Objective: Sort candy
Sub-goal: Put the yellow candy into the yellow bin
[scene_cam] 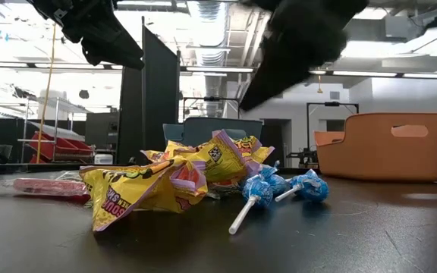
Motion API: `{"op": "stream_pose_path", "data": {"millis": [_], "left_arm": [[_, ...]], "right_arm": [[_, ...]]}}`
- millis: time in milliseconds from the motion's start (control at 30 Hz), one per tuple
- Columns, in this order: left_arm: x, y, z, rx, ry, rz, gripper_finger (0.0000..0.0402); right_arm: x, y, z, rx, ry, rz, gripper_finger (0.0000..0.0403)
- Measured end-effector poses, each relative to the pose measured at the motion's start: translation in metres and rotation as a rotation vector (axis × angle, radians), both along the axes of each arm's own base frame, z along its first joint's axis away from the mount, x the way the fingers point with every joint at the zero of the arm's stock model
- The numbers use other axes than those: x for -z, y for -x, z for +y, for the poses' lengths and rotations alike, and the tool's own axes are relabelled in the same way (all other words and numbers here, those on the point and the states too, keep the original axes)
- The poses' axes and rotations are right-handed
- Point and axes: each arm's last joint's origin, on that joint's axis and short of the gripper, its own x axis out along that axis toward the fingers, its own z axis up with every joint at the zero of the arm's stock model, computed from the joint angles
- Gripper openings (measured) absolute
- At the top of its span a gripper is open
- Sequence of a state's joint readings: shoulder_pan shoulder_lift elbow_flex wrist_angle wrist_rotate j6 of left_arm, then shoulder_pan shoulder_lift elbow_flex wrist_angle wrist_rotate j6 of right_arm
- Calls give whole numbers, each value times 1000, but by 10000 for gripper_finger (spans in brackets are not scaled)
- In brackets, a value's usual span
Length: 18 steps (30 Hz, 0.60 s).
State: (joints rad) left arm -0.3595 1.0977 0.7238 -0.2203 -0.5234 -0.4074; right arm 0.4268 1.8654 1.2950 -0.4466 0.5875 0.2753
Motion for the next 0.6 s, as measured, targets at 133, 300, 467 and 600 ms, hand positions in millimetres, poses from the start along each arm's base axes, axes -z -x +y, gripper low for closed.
{"op": "stream_pose_path", "data": {"millis": [133,300,467,600], "left_arm": [[0,0,0,0,0,0,160],[0,0,0,0,-1,2,160],[1,0,0,0,-3,7,160],[1,0,0,0,-3,8,160]], "right_arm": [[16,-17,0,-35,4,60,206],[28,-27,-6,-34,-6,135,205],[35,-27,-13,-21,-14,197,174],[36,-24,-11,-26,-11,218,108]]}}
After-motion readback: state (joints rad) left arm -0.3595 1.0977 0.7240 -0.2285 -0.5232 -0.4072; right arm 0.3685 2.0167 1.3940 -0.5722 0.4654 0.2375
